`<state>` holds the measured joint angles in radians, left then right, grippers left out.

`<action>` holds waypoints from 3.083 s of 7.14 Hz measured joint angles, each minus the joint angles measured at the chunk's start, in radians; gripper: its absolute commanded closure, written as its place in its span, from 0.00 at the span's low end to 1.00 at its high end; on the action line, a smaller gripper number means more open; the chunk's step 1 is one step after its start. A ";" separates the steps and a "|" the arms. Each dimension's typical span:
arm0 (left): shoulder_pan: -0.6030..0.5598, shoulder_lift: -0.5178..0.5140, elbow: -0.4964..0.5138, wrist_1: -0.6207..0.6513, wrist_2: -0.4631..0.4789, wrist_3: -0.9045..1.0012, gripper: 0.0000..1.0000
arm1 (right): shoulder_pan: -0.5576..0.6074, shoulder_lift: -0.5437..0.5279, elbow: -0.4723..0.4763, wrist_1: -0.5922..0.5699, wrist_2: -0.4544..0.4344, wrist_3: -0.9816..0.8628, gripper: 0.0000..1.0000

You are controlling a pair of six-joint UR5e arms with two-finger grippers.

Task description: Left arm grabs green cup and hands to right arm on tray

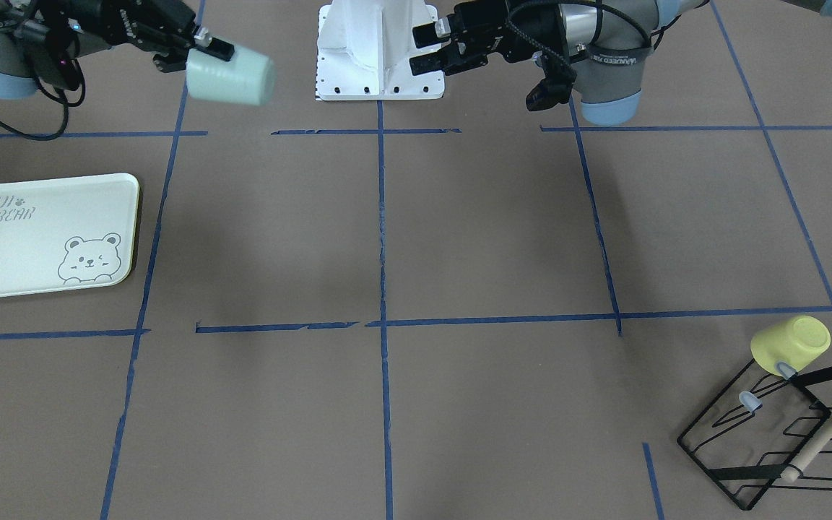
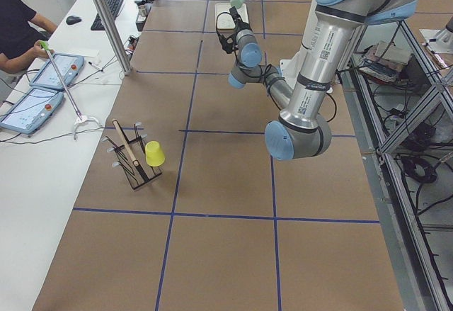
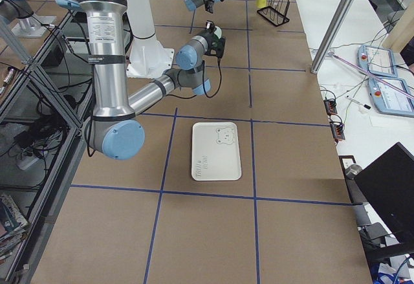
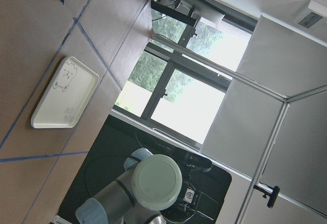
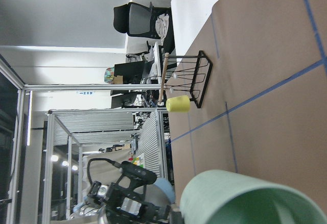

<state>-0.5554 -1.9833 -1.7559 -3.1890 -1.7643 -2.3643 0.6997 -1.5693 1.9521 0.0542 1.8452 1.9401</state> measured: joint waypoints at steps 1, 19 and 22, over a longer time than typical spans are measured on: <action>-0.011 0.001 0.000 0.053 -0.001 0.027 0.00 | 0.032 -0.065 -0.030 -0.020 0.006 -0.099 1.00; -0.034 0.033 -0.103 0.870 0.007 0.627 0.00 | 0.284 -0.137 -0.014 -1.400 0.282 -1.328 0.98; -0.039 0.112 -0.243 1.179 0.008 0.911 0.00 | 0.241 -0.121 -0.027 -1.400 0.277 -1.326 0.96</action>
<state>-0.5941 -1.8711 -1.9991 -2.0101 -1.7564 -1.4533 0.9405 -1.6903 1.9256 -1.3458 2.1221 0.6145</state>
